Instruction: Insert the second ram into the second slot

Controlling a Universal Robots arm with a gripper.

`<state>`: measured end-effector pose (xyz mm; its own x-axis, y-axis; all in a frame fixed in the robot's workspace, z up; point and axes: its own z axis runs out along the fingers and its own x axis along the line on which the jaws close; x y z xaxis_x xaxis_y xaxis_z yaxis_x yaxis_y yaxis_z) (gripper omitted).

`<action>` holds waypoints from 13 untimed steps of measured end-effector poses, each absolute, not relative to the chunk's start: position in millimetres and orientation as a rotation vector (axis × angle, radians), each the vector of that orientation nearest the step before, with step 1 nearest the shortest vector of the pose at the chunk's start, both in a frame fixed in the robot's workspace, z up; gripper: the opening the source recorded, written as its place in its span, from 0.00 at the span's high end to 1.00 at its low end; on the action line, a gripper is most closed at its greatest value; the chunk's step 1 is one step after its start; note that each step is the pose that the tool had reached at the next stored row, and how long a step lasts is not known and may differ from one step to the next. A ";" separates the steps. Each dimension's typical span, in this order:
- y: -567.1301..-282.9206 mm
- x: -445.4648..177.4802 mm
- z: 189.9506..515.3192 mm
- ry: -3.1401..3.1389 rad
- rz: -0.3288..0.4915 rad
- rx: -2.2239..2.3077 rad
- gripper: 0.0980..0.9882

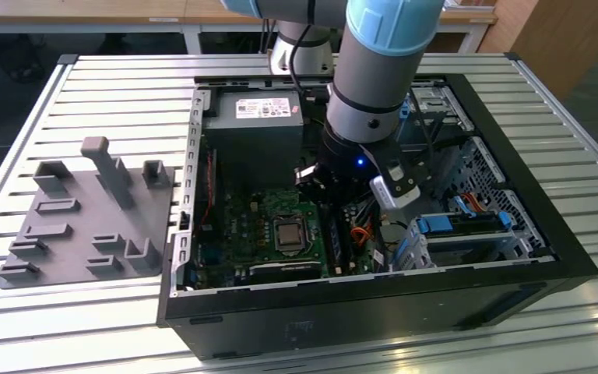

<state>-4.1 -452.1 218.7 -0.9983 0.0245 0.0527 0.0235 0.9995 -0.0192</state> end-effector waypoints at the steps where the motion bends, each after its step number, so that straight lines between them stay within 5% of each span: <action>1: -452.1 -4.1 218.7 -3.088 0.029 -0.037 0.96; 13: -453.4 -3.3 217.6 -3.088 0.029 -0.032 0.96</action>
<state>-3.3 -453.4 217.6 -0.9984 0.0212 0.0528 0.0202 0.9996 -0.0190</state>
